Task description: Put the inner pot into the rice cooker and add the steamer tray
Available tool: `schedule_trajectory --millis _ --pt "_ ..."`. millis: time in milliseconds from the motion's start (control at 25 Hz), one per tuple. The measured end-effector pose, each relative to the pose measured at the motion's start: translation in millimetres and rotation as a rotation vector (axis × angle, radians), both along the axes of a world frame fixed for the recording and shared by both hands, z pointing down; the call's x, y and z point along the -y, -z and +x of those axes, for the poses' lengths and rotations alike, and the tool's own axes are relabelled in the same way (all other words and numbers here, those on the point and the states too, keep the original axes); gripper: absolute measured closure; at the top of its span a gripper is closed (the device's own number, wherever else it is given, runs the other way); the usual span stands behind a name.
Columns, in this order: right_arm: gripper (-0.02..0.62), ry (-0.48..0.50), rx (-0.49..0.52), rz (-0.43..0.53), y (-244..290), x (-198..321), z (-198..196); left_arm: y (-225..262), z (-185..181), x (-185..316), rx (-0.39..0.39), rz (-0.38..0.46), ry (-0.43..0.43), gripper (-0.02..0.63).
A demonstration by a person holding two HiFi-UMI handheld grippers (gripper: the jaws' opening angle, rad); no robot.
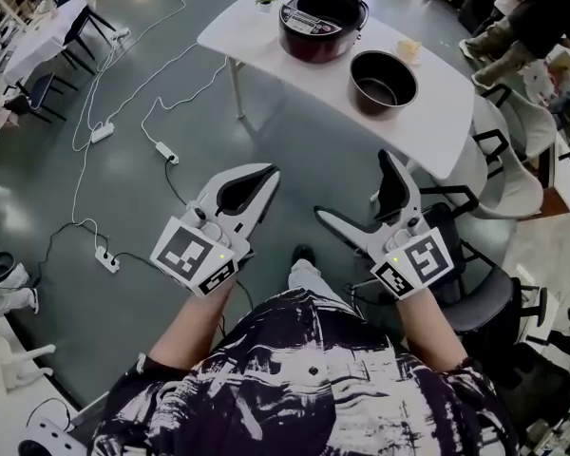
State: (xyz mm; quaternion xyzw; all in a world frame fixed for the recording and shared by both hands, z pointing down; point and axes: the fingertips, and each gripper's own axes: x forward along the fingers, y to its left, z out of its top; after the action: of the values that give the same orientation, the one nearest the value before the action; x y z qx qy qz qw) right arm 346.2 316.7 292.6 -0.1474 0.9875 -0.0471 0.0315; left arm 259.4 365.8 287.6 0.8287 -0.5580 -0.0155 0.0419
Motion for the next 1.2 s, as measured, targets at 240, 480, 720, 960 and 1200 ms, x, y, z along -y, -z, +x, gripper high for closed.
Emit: schedule_trajectory --millis 240,480,720,960,1200 --pt "0.044 0.066 -0.008 0.011 1.9 63.3 -35.6 4.2 -30.1 66.0 0.012 -0.003 0.042 0.601" --pt "0.044 0.126 -0.016 -0.001 -6.1 109.8 -71.2 -0.1 -60.1 106.6 0.018 -0.026 0.092 0.601" --pt "0.044 0.146 -0.023 -0.023 -12.1 134.9 -110.9 -5.3 -98.5 133.5 0.014 -0.045 0.103 0.601" --pt "0.044 0.093 -0.036 0.001 -11.0 158.7 -161.4 -7.5 -147.0 168.1 0.006 -0.030 0.020 0.601" --pt "0.044 -0.026 -0.064 -0.013 -12.3 183.1 -228.3 -6.6 -215.4 202.4 0.002 -0.033 -0.120 0.601"
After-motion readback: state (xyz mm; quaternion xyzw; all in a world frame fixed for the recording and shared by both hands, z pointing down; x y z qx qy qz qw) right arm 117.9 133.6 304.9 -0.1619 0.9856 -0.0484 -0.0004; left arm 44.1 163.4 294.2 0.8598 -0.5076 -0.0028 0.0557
